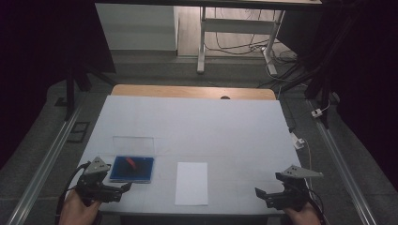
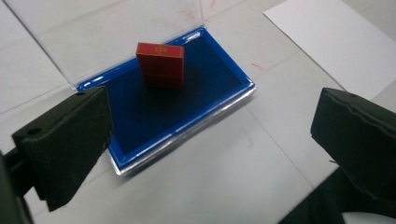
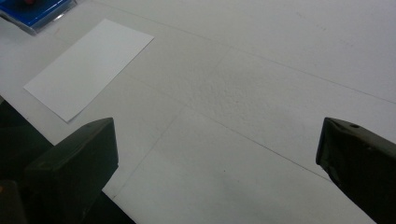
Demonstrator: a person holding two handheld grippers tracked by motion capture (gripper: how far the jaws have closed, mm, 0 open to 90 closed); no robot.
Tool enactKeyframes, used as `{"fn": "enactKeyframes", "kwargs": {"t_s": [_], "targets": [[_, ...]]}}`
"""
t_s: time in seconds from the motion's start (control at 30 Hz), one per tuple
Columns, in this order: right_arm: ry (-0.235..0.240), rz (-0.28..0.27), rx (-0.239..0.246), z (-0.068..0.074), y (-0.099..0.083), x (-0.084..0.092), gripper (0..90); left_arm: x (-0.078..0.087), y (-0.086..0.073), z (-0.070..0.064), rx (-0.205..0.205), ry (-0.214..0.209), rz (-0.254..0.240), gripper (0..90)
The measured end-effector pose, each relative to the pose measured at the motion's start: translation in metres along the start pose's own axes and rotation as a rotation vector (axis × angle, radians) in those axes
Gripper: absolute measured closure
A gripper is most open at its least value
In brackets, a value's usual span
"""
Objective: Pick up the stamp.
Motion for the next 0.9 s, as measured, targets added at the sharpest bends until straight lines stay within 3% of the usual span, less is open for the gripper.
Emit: {"fn": "enactKeyframes", "kwargs": {"t_s": [0.23, 0.53, 0.9], "targets": [[0.003, 0.008, 0.005, 0.001, 0.000, -0.001, 0.0, -0.007, 0.007, 0.009, 0.011, 0.017, -0.005, 0.0], [0.006, 0.012, 0.013, 0.001, -0.001, -0.001, 0.0, -0.020, 0.014, 0.026, 0.042, 0.041, 0.029, 0.0], [0.005, 0.020, 0.020, 0.002, -0.001, -0.002, 0.0, -0.037, 0.021, 0.035, 0.003, 0.055, 0.091, 0.0]]}}
Point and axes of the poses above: each handheld gripper's, and its own axes: x roughly backward along the jaws, y roughly out of its top, z roughly to its left, the point moved 9 cm from there along -x, roughly forward along the jaws, and after that the axes turned 13 degrees about -y, right-handed, at the moved point
